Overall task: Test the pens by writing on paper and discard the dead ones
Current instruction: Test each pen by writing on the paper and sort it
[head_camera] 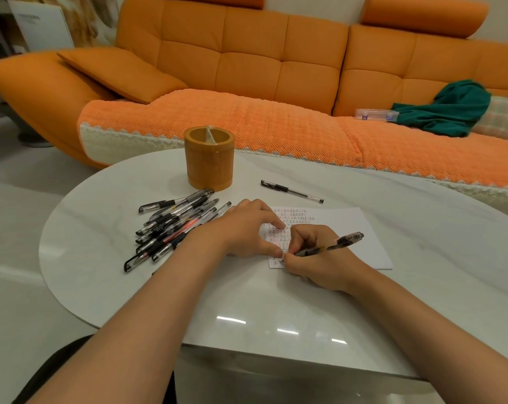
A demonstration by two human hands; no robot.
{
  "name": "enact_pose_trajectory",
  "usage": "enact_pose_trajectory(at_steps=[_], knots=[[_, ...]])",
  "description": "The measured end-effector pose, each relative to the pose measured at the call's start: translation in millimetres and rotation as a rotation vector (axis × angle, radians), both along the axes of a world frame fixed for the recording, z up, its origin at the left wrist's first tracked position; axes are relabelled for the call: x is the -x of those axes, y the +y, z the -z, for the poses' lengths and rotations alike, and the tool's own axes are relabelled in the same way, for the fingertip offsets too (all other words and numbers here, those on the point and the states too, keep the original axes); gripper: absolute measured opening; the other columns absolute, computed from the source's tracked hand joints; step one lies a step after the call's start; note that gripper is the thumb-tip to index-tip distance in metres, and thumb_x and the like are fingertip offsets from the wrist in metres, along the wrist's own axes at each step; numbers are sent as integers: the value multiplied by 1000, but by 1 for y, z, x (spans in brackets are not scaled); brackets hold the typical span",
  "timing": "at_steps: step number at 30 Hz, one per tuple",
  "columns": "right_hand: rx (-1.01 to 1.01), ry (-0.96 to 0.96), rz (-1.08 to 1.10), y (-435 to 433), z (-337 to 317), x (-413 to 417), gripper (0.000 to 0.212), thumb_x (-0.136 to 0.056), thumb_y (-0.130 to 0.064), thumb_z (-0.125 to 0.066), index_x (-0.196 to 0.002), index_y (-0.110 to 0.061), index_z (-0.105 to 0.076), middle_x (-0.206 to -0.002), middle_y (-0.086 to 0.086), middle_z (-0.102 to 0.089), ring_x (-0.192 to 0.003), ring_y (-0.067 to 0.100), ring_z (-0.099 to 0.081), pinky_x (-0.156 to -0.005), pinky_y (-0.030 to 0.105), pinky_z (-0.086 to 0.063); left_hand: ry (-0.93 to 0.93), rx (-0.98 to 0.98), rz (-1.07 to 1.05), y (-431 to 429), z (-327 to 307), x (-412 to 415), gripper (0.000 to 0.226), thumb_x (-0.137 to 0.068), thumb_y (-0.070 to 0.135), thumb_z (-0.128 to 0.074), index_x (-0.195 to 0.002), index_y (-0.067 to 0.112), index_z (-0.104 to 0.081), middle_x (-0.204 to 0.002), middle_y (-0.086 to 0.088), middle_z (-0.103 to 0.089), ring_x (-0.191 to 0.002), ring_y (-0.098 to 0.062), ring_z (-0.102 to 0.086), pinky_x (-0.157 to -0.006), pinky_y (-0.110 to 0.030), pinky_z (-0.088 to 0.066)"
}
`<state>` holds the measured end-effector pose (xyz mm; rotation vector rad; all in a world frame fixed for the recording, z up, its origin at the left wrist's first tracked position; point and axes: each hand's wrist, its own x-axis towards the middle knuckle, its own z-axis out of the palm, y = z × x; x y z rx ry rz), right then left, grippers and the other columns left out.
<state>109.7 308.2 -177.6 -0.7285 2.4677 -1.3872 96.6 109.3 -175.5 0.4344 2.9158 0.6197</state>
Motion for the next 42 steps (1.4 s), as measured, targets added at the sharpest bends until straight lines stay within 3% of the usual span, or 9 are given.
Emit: enact_pose_trajectory(at_steps=[9,12,26,30,35,38,40,42], knots=[[5,18,-11,0,1,0,21,-81,-2,-71,-68,-1,-54,-57,12,-56,-50,15,-52,-50,29,-42,2,-15,-5,-1,2,0,60,-80,57,-73,-135,44,-53,-143,13,-37,-137,-12,-25,-112,-39,-31],[5,-28,-29,1,0,0,21,-81,0,-69,-68,-1,-54,-54,4,-55,-48,14,-50,-48,25,-41,-3,-16,-1,-1,2,0,60,-80,56,-73,-135,44,-52,-143,12,-37,-136,-12,-26,-112,-40,-31],[19,-33,-32,0,-2,-2,19,-78,5,-66,-68,3,-51,-54,5,-53,-47,13,-47,-47,22,-39,-5,-12,-3,-1,4,1,61,-80,57,-73,-136,45,-51,-145,12,-35,-137,-12,-25,-112,-39,-29],[123,-54,48,5,-1,2,18,-83,0,-68,-70,-5,-56,-55,-4,-55,-48,10,-48,-48,22,-38,-3,-17,-6,-2,4,1,62,-78,60,-73,-135,46,-52,-144,14,-36,-137,-11,-25,-113,-39,-29],[241,-60,81,5,-4,0,11,-86,-5,-72,-79,-13,-67,-62,0,-60,-54,17,-51,-49,26,-42,1,-34,3,-4,3,-1,64,-79,61,-71,-137,44,-51,-143,15,-37,-135,-9,-26,-111,-38,-30],[222,115,98,8,-10,-1,8,-89,-14,-71,-82,-18,-71,-75,-3,-67,-67,13,-60,-61,25,-49,18,-49,-2,-4,3,-5,59,-82,58,-69,-136,42,-53,-143,16,-39,-135,-8,-27,-110,-36,-30],[62,334,92,14,-13,3,14,-93,-25,-59,-87,-24,-71,-89,-7,-63,-84,10,-59,-72,18,-45,70,-53,-27,-3,4,-9,50,-86,54,-66,-133,40,-56,-142,16,-43,-135,-8,-29,-110,-35,-30],[-139,502,59,17,-16,9,22,-89,-17,-50,-93,-26,-69,-100,-10,-54,-97,10,-52,-77,14,-39,146,-43,-76,-5,3,-13,41,-92,48,-62,-131,39,-58,-140,14,-46,-134,-10,-31,-111,-37,-32]])
